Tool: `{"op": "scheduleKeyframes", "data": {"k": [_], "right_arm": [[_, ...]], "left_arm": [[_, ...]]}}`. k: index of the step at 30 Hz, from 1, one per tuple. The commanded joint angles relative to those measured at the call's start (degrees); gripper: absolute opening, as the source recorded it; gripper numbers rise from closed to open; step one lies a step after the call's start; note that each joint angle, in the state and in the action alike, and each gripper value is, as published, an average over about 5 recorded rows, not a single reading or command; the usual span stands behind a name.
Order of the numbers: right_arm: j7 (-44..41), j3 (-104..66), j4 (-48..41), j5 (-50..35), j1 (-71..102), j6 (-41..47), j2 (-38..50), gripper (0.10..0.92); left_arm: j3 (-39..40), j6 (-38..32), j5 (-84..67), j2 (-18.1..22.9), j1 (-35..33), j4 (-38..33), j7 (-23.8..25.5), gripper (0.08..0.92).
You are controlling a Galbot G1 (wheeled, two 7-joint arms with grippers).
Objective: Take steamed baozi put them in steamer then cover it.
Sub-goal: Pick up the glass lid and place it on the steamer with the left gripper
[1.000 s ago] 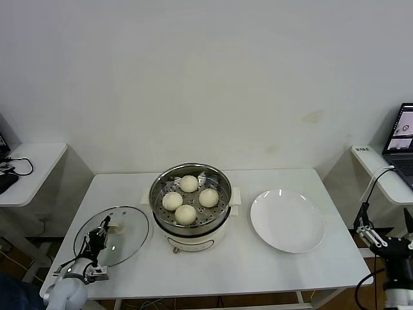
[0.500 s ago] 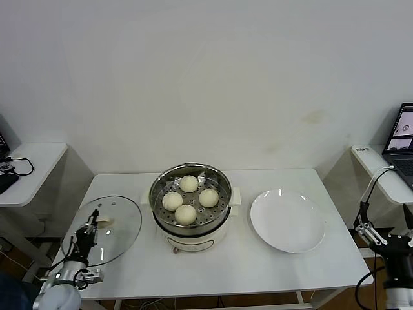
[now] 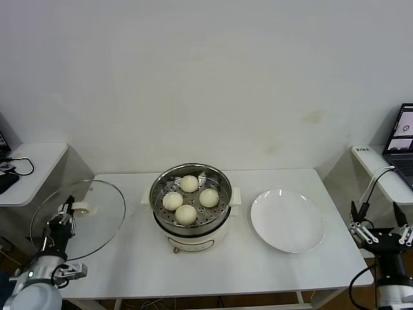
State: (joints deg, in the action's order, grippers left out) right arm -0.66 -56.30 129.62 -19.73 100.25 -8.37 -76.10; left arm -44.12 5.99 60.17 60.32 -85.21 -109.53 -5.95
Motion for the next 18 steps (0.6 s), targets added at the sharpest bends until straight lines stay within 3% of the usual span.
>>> {"op": "scheduleKeyframes", "data": {"k": [1, 9, 18], "right_arm": [[-0.10, 1.79, 0.06, 1.34, -0.42, 0.17, -0.63, 0.823], [0.03, 5.43, 2.06, 6.28, -1.40, 1.33, -5.02, 0.823], [0.08, 9.10, 3.69, 10.49, -2.10, 2.19, -8.87, 0.823]], "left_arm": [[6.22, 6.90, -6.00, -5.52, 2.15, -14.10, 5.58, 0.133], [20.73, 10.62, -8.00, -9.98, 14.79, -9.03, 6.62, 0.133], [36.20, 15.08, -4.67, -5.02, 29.56, -3.02, 8.85, 0.133]]}}
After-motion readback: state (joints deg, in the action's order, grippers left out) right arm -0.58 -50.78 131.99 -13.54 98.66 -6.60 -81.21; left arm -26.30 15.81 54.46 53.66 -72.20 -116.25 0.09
